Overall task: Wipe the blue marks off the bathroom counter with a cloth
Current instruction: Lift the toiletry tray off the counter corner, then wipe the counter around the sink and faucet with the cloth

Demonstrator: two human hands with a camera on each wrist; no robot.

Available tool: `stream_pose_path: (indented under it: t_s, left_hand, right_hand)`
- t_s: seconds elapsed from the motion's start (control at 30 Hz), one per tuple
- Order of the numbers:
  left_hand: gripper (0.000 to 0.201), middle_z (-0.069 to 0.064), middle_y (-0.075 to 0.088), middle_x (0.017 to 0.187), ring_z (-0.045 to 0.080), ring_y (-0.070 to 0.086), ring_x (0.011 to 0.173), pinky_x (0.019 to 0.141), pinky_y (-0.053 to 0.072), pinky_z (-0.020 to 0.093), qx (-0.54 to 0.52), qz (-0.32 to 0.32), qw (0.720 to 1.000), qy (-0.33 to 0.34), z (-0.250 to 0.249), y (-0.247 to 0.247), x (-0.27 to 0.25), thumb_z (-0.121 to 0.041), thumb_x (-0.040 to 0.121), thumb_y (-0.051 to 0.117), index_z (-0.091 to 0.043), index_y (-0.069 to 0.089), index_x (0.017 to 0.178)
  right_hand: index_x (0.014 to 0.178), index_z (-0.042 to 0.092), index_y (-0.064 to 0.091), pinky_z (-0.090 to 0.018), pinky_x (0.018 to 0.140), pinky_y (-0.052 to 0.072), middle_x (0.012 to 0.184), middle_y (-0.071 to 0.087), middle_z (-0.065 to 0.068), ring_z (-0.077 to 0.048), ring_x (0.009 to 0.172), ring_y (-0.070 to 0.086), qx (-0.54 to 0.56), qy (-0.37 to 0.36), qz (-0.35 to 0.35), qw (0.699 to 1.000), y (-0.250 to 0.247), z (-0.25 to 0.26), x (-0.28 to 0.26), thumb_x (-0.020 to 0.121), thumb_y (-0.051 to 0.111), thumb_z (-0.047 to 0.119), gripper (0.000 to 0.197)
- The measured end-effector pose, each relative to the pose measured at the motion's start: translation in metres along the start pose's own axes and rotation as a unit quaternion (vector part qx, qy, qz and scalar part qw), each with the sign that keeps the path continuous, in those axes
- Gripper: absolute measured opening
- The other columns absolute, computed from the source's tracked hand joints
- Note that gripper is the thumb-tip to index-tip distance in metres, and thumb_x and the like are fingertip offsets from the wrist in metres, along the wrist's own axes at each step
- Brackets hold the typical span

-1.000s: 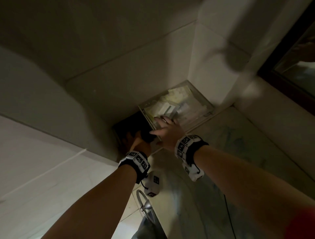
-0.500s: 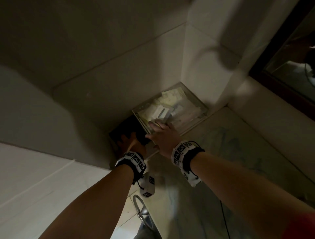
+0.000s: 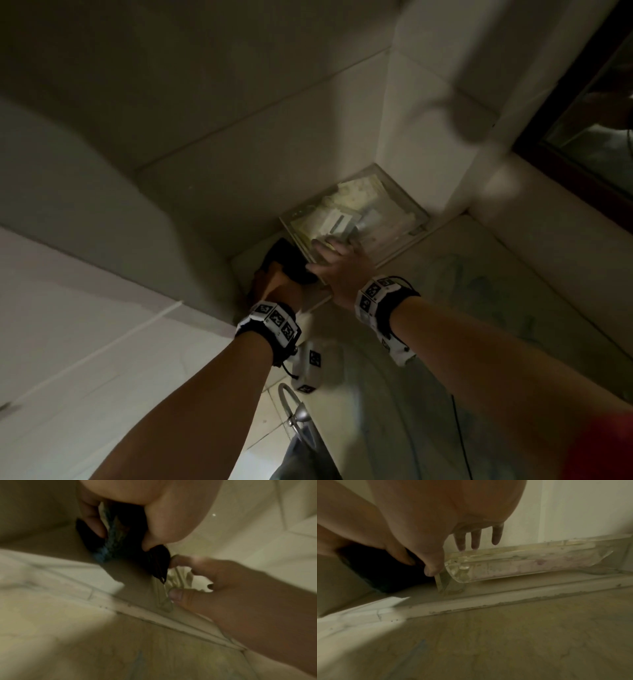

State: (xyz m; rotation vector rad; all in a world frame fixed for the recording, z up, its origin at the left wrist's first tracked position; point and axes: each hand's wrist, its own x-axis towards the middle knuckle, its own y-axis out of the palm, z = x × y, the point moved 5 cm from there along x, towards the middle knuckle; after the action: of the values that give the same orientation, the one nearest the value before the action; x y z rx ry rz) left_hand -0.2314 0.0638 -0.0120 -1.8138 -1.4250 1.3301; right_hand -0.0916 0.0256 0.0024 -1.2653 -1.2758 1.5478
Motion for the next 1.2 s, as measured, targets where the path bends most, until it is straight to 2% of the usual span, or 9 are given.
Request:
stream_pose_path:
  t_s: [0.3, 0.4, 0.5, 0.63, 0.77, 0.9, 1.0, 1.1, 1.2]
  left_hand:
    - [0.034, 0.013, 0.052, 0.125, 0.039, 0.054, 0.112, 0.094, 0.049, 0.052, -0.018, 0.007, 1.000, -0.014, 0.001, -0.025, -0.022, -0.026, 0.091, 0.044, -0.026, 0.050, 0.124]
    - [0.036, 0.014, 0.056, 0.123, 0.038, 0.058, 0.107, 0.082, 0.055, 0.048, -0.036, 0.015, 0.999, 0.012, -0.011, -0.036, -0.033, -0.020, 0.090, 0.046, -0.019, 0.050, 0.126]
    - [0.030, 0.015, 0.067, 0.107, 0.032, 0.066, 0.092, 0.054, 0.050, 0.030, -0.041, 0.046, 0.997, 0.048, -0.025, -0.050, -0.048, -0.015, 0.094, 0.050, -0.007, 0.055, 0.122]
    - [0.021, 0.016, 0.071, 0.093, 0.030, 0.068, 0.082, 0.062, 0.049, 0.030, -0.054, 0.068, 0.989, 0.119, -0.042, -0.071, -0.077, -0.010, 0.093, 0.046, -0.007, 0.063, 0.107]
    - [0.014, 0.004, 0.063, 0.077, 0.012, 0.052, 0.058, 0.048, 0.035, 0.023, -0.055, 0.062, 0.977, 0.197, -0.063, -0.088, -0.105, -0.015, 0.095, 0.046, -0.012, 0.060, 0.098]
    - [0.019, 0.005, 0.063, 0.088, 0.023, 0.063, 0.083, 0.060, 0.039, 0.022, -0.085, 0.117, 0.955, 0.258, -0.082, -0.095, -0.141, -0.018, 0.092, 0.055, -0.007, 0.063, 0.106]
    - [0.019, 0.004, 0.062, 0.092, 0.020, 0.059, 0.087, 0.068, 0.042, 0.023, -0.107, 0.146, 0.936, 0.300, -0.093, -0.101, -0.174, -0.014, 0.088, 0.063, -0.009, 0.060, 0.106]
    - [0.026, 0.002, 0.060, 0.091, 0.018, 0.056, 0.085, 0.056, 0.038, 0.014, -0.070, 0.178, 0.912, 0.364, -0.099, -0.104, -0.209, -0.007, 0.080, 0.071, -0.011, 0.058, 0.102]
    - [0.029, 0.006, 0.062, 0.093, 0.023, 0.060, 0.091, 0.072, 0.047, 0.025, -0.056, 0.205, 0.888, 0.407, -0.095, -0.106, -0.242, -0.002, 0.074, 0.074, -0.011, 0.057, 0.095]
  right_hand:
    - [0.144, 0.032, 0.040, -0.054, 0.118, 0.010, 0.163, 0.008, -0.002, -0.030, 0.149, 0.004, 0.086, 0.038, 0.046, 0.995, -0.006, 0.005, -0.005, 0.093, 0.051, 0.039, 0.053]
    - [0.144, 0.027, 0.042, -0.044, 0.114, 0.028, 0.158, 0.026, -0.002, -0.028, 0.143, 0.027, 0.169, 0.068, 0.029, 0.983, -0.022, -0.001, -0.009, 0.092, 0.055, 0.031, 0.054]
    - [0.149, 0.023, 0.032, -0.041, 0.099, 0.047, 0.147, 0.043, -0.008, -0.030, 0.124, 0.051, 0.256, 0.106, 0.008, 0.961, -0.036, -0.007, -0.021, 0.092, 0.057, 0.025, 0.063]
    - [0.153, 0.029, 0.020, -0.036, 0.087, 0.052, 0.147, 0.045, -0.011, -0.030, 0.115, 0.058, 0.313, 0.128, -0.041, 0.940, -0.067, -0.007, -0.047, 0.087, 0.063, 0.017, 0.080]
    - [0.138, 0.014, 0.053, -0.030, 0.103, 0.040, 0.135, 0.056, -0.012, -0.027, 0.123, 0.053, 0.354, 0.121, -0.125, 0.919, -0.102, -0.007, -0.083, 0.086, 0.068, 0.006, 0.055]
    - [0.106, 0.007, 0.071, -0.027, 0.085, 0.042, 0.108, 0.065, -0.010, -0.027, 0.102, 0.059, 0.333, 0.171, -0.180, 0.910, -0.135, -0.014, -0.131, 0.084, 0.062, 0.002, 0.024]
    - [0.111, 0.009, 0.068, -0.027, 0.078, 0.044, 0.103, 0.067, -0.009, -0.026, 0.098, 0.062, 0.307, 0.233, -0.184, 0.904, -0.152, -0.015, -0.174, 0.089, 0.057, 0.008, 0.024]
    - [0.110, 0.007, 0.065, -0.028, 0.077, 0.044, 0.104, 0.068, -0.012, -0.028, 0.097, 0.063, 0.286, 0.286, -0.179, 0.897, -0.164, -0.008, -0.222, 0.092, 0.057, 0.014, 0.021]
    - [0.115, 0.004, 0.062, -0.036, 0.088, 0.047, 0.111, 0.066, -0.015, -0.030, 0.104, 0.061, 0.282, 0.343, -0.172, 0.879, -0.168, 0.010, -0.275, 0.095, 0.056, 0.018, 0.025]
